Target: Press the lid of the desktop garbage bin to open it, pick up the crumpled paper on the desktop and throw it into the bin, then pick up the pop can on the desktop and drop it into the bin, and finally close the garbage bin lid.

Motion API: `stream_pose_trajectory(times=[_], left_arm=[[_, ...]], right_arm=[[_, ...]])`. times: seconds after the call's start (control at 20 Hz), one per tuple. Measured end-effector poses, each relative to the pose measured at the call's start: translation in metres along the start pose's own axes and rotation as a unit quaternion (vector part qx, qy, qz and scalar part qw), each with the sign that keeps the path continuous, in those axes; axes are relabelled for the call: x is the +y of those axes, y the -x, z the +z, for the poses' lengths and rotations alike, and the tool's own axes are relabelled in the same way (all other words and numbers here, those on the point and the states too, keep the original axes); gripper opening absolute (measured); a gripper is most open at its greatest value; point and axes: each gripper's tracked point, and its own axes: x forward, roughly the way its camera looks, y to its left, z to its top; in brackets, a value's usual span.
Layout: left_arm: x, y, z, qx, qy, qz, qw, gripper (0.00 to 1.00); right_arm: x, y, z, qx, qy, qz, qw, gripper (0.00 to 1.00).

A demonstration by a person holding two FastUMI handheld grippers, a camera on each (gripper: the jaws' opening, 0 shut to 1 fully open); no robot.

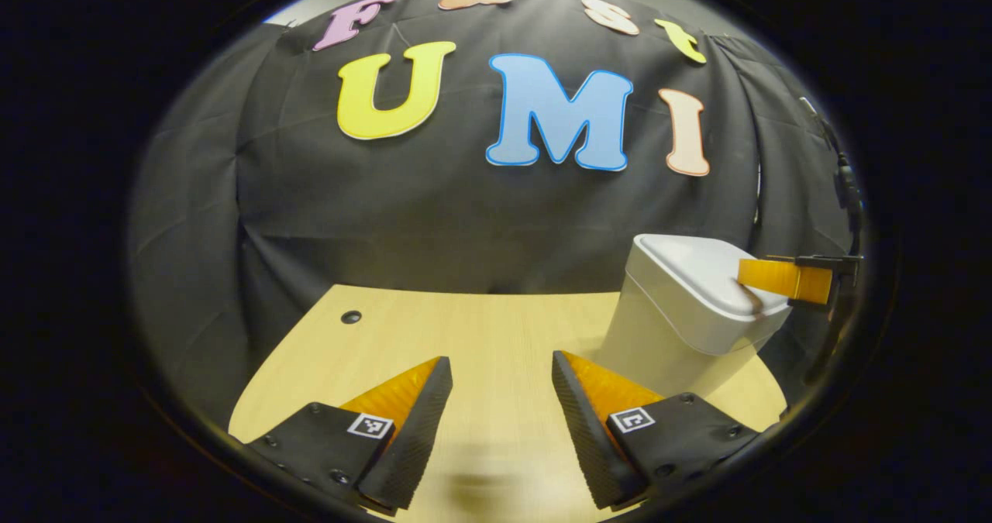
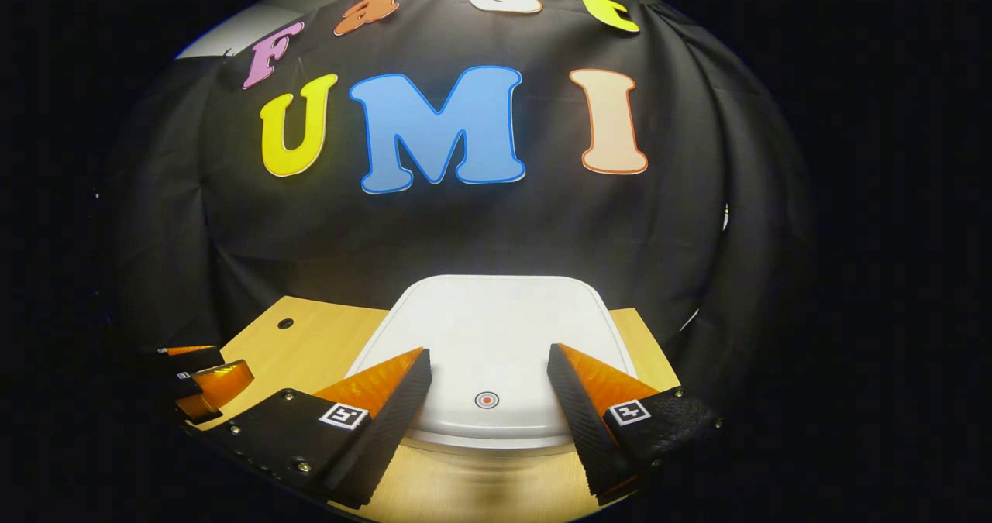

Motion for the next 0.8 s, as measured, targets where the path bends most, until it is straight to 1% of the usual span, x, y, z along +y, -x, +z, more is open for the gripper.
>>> stream_pose_trajectory(times=[0.1,0.15,0.2,0.35,0.4,0.8], left_arm=[[-0.0009,0.0007,-0.0014,0.001,0.0,-0.001,1.0,0.87],[-0.0008,0.0006,-0.0018,0.001,0.0,-0.001,1.0,0.92],[-0.0003,0.0004,-0.0017,0.002,0.0,0.0,1.0,0.87],[0.0004,0.001,-0.0034,0.004,0.002,-0.001,1.0,0.87],[0.0002,0.0005,-0.0037,0.005,0.002,-0.001,1.0,0.92],[-0.0054,0.0016,0.0015,-0.001,-0.013,-0.007,1.0,0.92]], right_arm=[[-0.0001,0.0,-0.001,-0.004,0.002,-0.003,1.0,0.97],[-0.0002,0.0,-0.001,-0.006,0.002,-0.005,1.0,0.97],[-0.0004,-0.0004,-0.0014,-0.009,0.001,-0.006,1.0,0.97],[-0.0004,-0.0017,-0.0039,-0.013,-0.003,-0.009,1.0,0.97],[-0.0012,-0.0013,-0.0059,-0.013,-0.009,-0.008,1.0,0.98],[-0.0006,-0.0005,-0.0019,-0.035,-0.002,-0.008,0.999,0.98]])
